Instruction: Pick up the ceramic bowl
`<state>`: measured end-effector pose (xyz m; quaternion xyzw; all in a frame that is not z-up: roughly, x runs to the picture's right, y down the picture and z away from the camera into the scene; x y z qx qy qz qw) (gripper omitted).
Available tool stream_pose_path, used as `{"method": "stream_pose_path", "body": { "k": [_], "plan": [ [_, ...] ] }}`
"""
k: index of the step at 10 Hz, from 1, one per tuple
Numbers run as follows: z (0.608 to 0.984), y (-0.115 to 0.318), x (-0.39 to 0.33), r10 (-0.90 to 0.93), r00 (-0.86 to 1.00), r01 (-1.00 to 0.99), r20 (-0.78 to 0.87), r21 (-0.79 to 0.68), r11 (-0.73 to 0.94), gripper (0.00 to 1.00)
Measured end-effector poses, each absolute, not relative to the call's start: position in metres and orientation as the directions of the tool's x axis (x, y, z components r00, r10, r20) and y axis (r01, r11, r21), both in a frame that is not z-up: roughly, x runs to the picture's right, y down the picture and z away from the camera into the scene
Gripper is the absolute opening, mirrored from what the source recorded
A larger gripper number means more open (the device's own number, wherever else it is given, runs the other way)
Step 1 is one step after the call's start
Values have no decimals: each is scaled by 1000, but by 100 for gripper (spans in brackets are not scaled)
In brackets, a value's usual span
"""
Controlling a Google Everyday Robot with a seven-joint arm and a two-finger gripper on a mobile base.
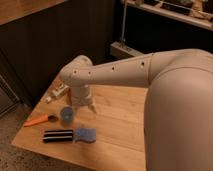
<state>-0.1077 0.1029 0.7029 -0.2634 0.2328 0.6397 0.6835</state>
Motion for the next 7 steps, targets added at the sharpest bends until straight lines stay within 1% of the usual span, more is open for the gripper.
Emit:
{"method": "stream_pose_path", "body": {
  "k": [7],
  "plan": [
    [703, 101, -108, 754, 73, -997, -652, -64, 41, 65]
  ]
}}
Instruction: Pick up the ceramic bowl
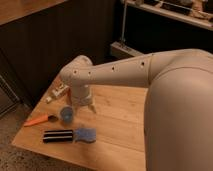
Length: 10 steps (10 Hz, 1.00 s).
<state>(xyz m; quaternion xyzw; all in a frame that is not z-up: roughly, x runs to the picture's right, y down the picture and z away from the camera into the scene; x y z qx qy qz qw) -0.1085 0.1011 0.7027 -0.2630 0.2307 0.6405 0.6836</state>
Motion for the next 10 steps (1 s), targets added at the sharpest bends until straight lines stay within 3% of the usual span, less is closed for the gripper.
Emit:
{"method": "stream_pose_path", "body": {
  "k": [2, 7, 10],
  "plan": [
    [710, 87, -110, 769, 67, -997, -635, -70, 28, 65],
    [758, -13, -86, 846, -3, -999, -533, -33, -25, 65],
    [785, -38, -105, 846, 21, -1000, -532, -22, 11, 65]
  ]
}}
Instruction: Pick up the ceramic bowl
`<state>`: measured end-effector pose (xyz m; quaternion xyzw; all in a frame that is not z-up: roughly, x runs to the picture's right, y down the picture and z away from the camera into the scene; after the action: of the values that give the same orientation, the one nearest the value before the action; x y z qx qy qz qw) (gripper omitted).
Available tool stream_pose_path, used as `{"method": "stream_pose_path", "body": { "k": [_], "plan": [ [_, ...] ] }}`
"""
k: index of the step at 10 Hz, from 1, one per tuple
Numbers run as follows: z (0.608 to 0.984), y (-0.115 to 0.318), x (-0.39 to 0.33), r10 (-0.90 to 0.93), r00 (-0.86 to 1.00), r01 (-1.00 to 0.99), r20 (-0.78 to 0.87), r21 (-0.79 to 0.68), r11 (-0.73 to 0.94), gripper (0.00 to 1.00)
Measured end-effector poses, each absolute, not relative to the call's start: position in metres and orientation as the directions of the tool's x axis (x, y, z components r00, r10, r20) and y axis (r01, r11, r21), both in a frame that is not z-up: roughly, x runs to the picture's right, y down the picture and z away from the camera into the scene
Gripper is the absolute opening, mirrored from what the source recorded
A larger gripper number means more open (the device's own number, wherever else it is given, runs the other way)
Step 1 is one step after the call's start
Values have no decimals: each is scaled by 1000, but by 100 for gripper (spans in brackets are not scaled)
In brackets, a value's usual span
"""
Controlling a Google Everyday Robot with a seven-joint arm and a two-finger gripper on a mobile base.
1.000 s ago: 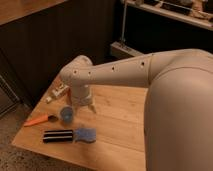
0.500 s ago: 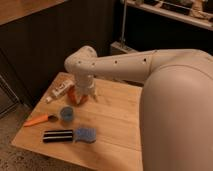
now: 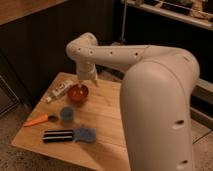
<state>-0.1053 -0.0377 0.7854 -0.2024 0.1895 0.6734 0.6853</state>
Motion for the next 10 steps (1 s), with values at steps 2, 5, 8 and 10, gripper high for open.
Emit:
{"method": "stream_pose_path", "body": {
  "k": [2, 5, 8, 10],
  "plan": [
    [807, -39, -113, 836, 34, -999, -548, -14, 31, 65],
    [855, -24, -120, 804, 39, -998, -594, 9, 54, 65],
    [896, -11, -115, 778, 20, -999, -628, 20, 41, 65],
    [918, -1, -109, 763, 8, -1000, -646, 17, 25, 65]
  ]
}}
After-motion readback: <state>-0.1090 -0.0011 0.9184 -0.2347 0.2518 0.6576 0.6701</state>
